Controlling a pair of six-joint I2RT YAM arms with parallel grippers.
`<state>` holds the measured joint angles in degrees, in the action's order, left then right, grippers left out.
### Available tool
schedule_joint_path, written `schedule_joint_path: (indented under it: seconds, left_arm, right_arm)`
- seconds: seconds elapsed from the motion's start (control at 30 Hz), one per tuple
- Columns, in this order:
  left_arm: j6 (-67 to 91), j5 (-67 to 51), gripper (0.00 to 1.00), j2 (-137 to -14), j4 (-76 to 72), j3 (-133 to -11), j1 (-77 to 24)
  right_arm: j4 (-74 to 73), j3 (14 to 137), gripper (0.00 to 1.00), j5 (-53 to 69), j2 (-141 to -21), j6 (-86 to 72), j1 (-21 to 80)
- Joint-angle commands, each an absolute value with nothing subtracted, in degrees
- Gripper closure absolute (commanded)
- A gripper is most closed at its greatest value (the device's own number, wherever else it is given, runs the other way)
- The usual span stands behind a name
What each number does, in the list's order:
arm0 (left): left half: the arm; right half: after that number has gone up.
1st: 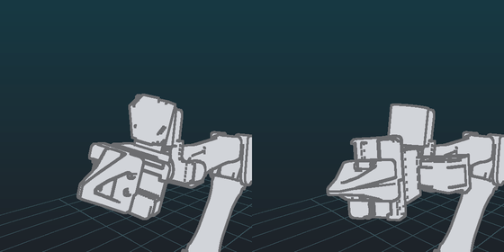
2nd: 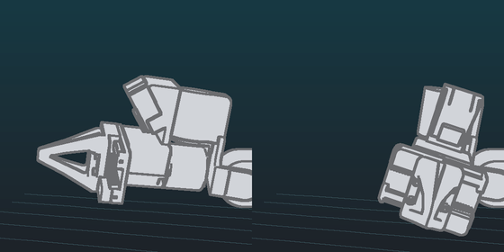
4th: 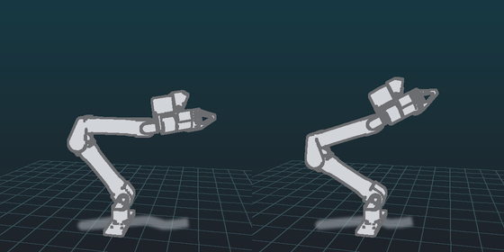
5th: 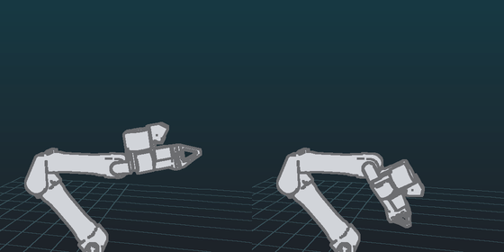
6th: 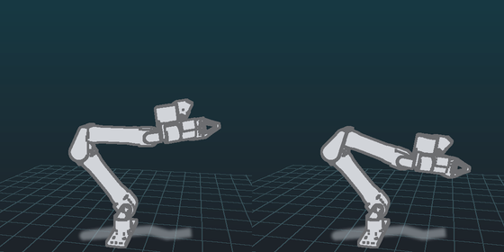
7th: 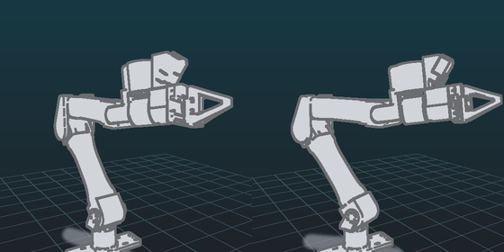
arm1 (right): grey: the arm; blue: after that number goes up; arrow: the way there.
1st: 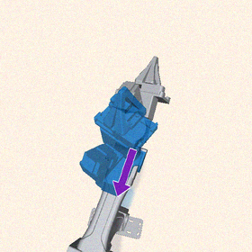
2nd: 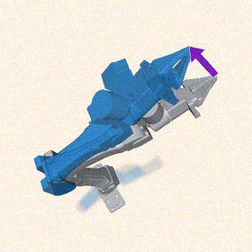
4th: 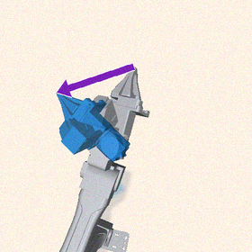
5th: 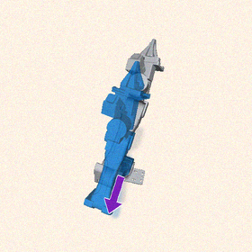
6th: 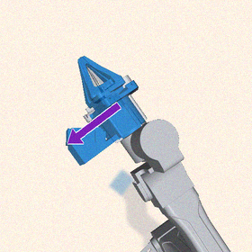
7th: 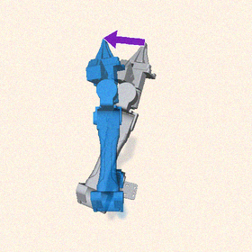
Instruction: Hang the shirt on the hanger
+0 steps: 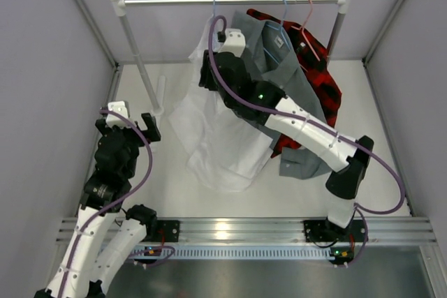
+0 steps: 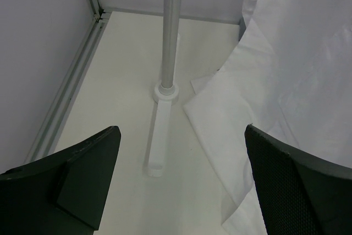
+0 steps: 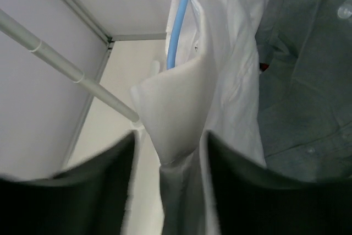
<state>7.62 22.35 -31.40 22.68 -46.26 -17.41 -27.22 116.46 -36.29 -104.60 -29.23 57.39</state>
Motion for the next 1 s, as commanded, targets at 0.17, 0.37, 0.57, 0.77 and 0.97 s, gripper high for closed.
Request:
schedule_joint_path:
  seconds: [0.17,0.37,0.57,0.77,0.97]
  left_arm:
    - [9.3,21.2,0.02,-34.2,22.1,-47.2,-15.6]
    - [10.1,17.6,0.02,-35.9,24.1,-47.8,-15.5]
    - [12.5,17.9,0.02,-32.3,29.3,-46.0,-15.6]
    - [12.7,19.6,0.02,-26.2,28.0,-42.7,-15.6]
    - [12.1,15.6,0.02,-28.0,27.3,-42.0,-15.6]
  right_arm:
    - [-25.6,106.1,0.01,-35.2,-90.8,-23.8,58.7]
    - [-25.5,89.6,0.00,-44.2,-74.6,-13.6,58.5]
    - [-25.9,74.8,0.00,-56.3,-57.4,-6.1,58.2]
    - [-35.3,65.6,0.01,-58.5,-39.5,-12.5,58.1]
    - [-41.7,60.0,0.00,-60.0,-28.2,-14.5,58.2]
